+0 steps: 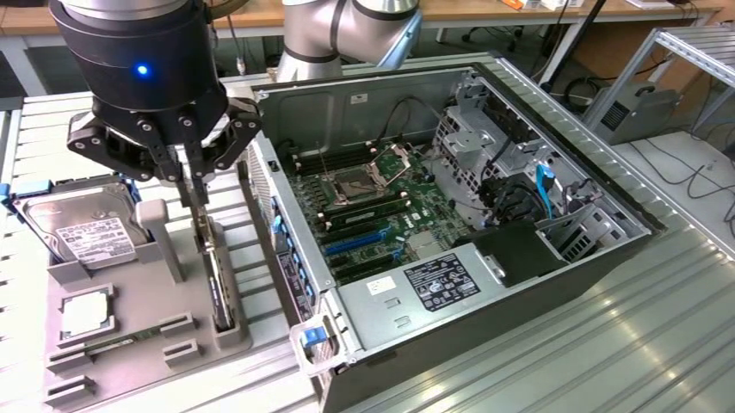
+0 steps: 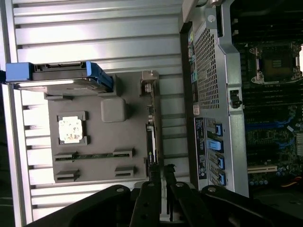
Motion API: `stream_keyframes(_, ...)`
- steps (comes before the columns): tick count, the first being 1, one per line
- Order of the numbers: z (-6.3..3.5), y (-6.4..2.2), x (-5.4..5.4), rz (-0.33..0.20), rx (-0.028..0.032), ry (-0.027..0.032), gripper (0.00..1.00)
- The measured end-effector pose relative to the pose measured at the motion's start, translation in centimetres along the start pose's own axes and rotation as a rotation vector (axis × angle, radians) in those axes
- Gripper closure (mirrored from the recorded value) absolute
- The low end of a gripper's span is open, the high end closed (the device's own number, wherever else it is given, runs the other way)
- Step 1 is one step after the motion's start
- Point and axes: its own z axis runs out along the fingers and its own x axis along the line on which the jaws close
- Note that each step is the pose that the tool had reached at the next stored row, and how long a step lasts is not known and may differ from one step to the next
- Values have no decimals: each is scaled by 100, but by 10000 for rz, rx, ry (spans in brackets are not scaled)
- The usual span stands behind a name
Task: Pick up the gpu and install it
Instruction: 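Pick up the gpu and move the gpu toward the slot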
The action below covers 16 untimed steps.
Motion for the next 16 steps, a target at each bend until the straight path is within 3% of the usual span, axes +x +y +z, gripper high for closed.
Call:
stream_keyframes(3,0,0,0,0,0,0,64)
stream_keyframes(4,0,0,0,0,1,0,64)
stream_keyframes(5,0,0,0,0,0,0,58)
stream_keyframes(7,8,0,0,0,-2,0,58)
stream_keyframes(12,167,-7,4,1,-2,0,58)
stream_keyframes(16,237,-11,6,0,-1,1,58)
